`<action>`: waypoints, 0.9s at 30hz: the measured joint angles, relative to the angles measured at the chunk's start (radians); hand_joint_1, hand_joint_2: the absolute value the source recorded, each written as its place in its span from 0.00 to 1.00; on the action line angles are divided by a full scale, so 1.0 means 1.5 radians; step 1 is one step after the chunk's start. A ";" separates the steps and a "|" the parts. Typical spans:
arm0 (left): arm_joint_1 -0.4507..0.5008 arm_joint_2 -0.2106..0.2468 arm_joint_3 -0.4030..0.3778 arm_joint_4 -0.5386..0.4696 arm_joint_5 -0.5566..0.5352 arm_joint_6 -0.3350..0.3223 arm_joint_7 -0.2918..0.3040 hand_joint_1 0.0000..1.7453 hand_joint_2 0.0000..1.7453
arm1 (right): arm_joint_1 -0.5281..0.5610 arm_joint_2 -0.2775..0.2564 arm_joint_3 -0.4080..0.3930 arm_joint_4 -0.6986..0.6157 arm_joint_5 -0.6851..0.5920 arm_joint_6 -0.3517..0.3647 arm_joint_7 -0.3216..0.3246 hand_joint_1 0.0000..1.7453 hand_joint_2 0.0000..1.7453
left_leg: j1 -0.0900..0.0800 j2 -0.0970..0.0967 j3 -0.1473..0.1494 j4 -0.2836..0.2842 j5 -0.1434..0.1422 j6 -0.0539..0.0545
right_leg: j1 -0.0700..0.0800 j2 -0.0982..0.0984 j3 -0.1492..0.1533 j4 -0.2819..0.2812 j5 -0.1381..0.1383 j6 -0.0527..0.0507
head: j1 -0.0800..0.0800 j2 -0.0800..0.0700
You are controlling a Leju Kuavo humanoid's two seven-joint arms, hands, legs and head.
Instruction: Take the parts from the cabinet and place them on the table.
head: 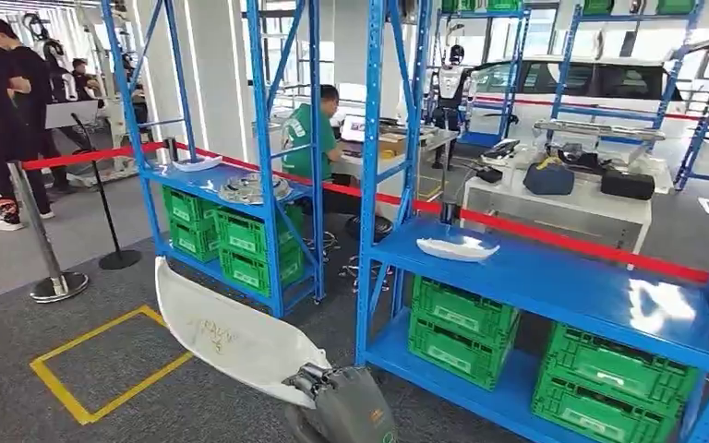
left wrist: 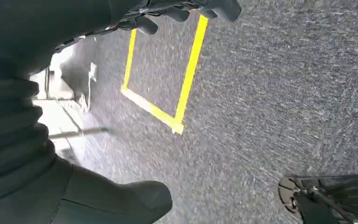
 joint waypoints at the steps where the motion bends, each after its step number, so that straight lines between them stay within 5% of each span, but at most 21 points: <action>1: 0.001 0.000 0.000 0.000 0.001 0.000 0.000 0.00 1.00 | 0.000 0.000 0.000 0.002 0.000 0.001 0.000 1.00 1.00 | -0.001 -0.011 0.000 0.001 0.000 0.000 | 0.001 0.001 -0.011 0.011 0.009 -0.003 | 0.000 0.000; 3: 0.002 0.000 0.000 0.000 0.003 0.001 0.000 0.00 1.00 | -0.001 0.000 0.000 0.003 0.000 0.001 0.000 1.00 1.00 | -0.003 -0.032 0.000 0.003 0.000 0.000 | 0.003 0.005 0.019 -0.066 0.064 -0.010 | 0.001 0.000; 5: 0.002 0.000 0.000 0.000 0.004 0.003 -0.002 0.00 1.00 | -0.004 0.000 0.000 0.003 0.000 0.001 0.000 1.00 1.00 | -0.003 -0.050 0.000 0.005 0.001 -0.001 | 0.005 0.038 0.073 -0.187 0.119 -0.021 | 0.001 0.000; 6: 0.002 -0.002 0.000 0.000 0.005 0.003 -0.002 0.00 1.00 | -0.005 0.000 0.000 0.003 0.000 0.001 0.000 1.00 1.00 | -0.004 -0.057 -0.003 0.006 0.002 -0.006 | 0.006 0.055 0.076 -0.198 0.110 -0.020 | -0.002 0.000; 9: 0.005 -0.002 0.001 0.000 0.005 0.005 -0.003 0.00 1.00 | -0.008 0.002 0.000 0.003 0.000 0.001 0.000 1.00 1.00 | 0.001 -0.077 -0.008 -0.002 0.009 -0.021 | 0.011 0.036 0.076 -0.204 0.115 -0.025 | 0.002 0.000; 10: 0.007 -0.001 0.001 0.000 0.005 0.005 -0.003 0.00 1.00 | -0.010 0.003 0.000 0.003 0.000 0.001 0.000 1.00 1.00 | -0.003 -0.084 -0.014 -0.005 0.010 -0.027 | 0.004 0.028 0.083 -0.213 0.120 -0.030 | 0.001 0.000; 11: 0.009 0.000 0.001 0.000 0.005 0.005 -0.003 0.00 1.00 | -0.011 0.006 0.000 0.003 0.000 0.001 0.000 1.00 1.00 | -0.003 -0.060 -0.012 0.003 0.007 -0.025 | 0.002 0.018 0.087 -0.219 0.125 -0.032 | 0.002 0.000; 12: 0.007 -0.002 0.001 0.001 0.005 0.005 -0.003 0.00 1.00 | -0.013 0.008 0.000 0.003 0.000 0.000 -0.001 1.00 1.00 | -0.007 -0.021 -0.024 0.027 -0.010 -0.027 | 0.001 0.011 0.090 -0.222 0.125 -0.038 | -0.004 0.000; 13: 0.005 -0.002 0.001 0.001 0.005 0.005 -0.003 0.00 1.00 | -0.014 0.008 0.000 0.003 0.000 0.000 -0.002 1.00 1.00 | -0.006 0.004 -0.048 0.077 -0.038 -0.031 | 0.002 0.001 0.090 -0.223 0.125 -0.039 | -0.004 0.000; 15: 0.003 -0.001 0.001 0.001 0.005 0.005 -0.003 0.00 1.00 | -0.011 0.008 0.000 0.005 0.000 0.001 0.000 1.00 1.00 | -0.002 0.017 -0.099 0.182 -0.082 -0.037 | 0.002 -0.019 0.090 -0.222 0.123 -0.040 | -0.005 0.000; 16: 0.004 -0.001 0.001 0.001 0.005 0.005 -0.003 0.00 1.00 | -0.010 0.008 0.000 0.006 0.000 0.001 0.000 1.00 1.00 | 0.000 0.019 -0.110 0.204 -0.083 -0.039 | 0.002 -0.029 0.090 -0.222 0.123 -0.039 | -0.005 0.000; 17: 0.004 -0.001 0.001 0.001 0.005 0.005 -0.003 0.00 1.00 | -0.010 0.008 0.001 0.007 0.000 0.001 0.000 1.00 1.00 | 0.003 0.020 -0.104 0.192 -0.071 -0.042 | 0.001 -0.038 0.090 -0.222 0.122 -0.038 | -0.005 0.000; 19: 0.005 0.000 0.001 0.000 0.005 0.005 -0.003 0.00 1.00 | -0.010 0.008 0.001 0.007 0.000 0.001 0.000 1.00 1.00 | 0.006 0.034 -0.046 0.087 -0.018 -0.045 | -0.001 -0.055 0.092 -0.220 0.118 -0.033 | -0.005 0.000; 20: 0.004 0.001 0.001 0.000 0.005 0.005 -0.003 0.00 1.00 | -0.011 0.008 0.001 0.007 0.000 0.001 0.000 1.00 1.00 | 0.006 0.058 -0.010 0.025 0.004 -0.046 | -0.001 -0.062 0.094 -0.216 0.115 -0.028 | -0.005 0.000; 21: 0.001 -0.002 0.001 0.000 0.005 0.005 -0.004 0.00 1.00 | -0.011 0.008 0.000 0.007 0.000 0.001 0.000 1.00 1.00 | -0.001 0.091 0.002 0.001 -0.007 -0.041 | 0.005 -0.067 0.094 -0.214 0.110 -0.023 | -0.006 0.000; 22: 0.000 -0.002 0.001 0.000 0.005 0.005 -0.004 0.00 1.00 | -0.012 0.007 0.000 0.007 0.000 0.001 0.000 1.00 1.00 | 0.002 0.081 0.004 -0.001 -0.001 -0.031 | 0.007 -0.075 0.095 -0.212 0.107 -0.019 | -0.002 0.000; 25: 0.000 -0.002 0.001 0.000 0.005 0.004 -0.004 0.00 1.00 | -0.012 0.008 0.000 0.007 0.000 0.001 0.002 1.00 1.00 | -0.001 0.053 -0.001 0.002 -0.002 -0.017 | 0.007 -0.099 0.103 -0.217 0.105 -0.009 | -0.002 0.000; 26: 0.002 -0.002 0.001 0.000 0.005 0.004 -0.004 0.00 1.00 | -0.012 0.008 0.000 0.007 0.000 0.001 0.002 1.00 1.00 | 0.004 0.044 0.002 -0.002 0.001 -0.011 | 0.002 -0.087 0.102 -0.213 0.099 -0.002 | -0.001 0.000; 27: 0.001 -0.002 0.001 0.000 0.005 0.004 -0.004 0.00 1.00 | -0.012 0.008 0.000 0.007 0.000 0.001 0.002 1.00 1.00 | 0.004 0.036 0.002 -0.002 0.001 -0.008 | 0.001 -0.045 0.096 -0.189 0.082 0.000 | -0.001 0.000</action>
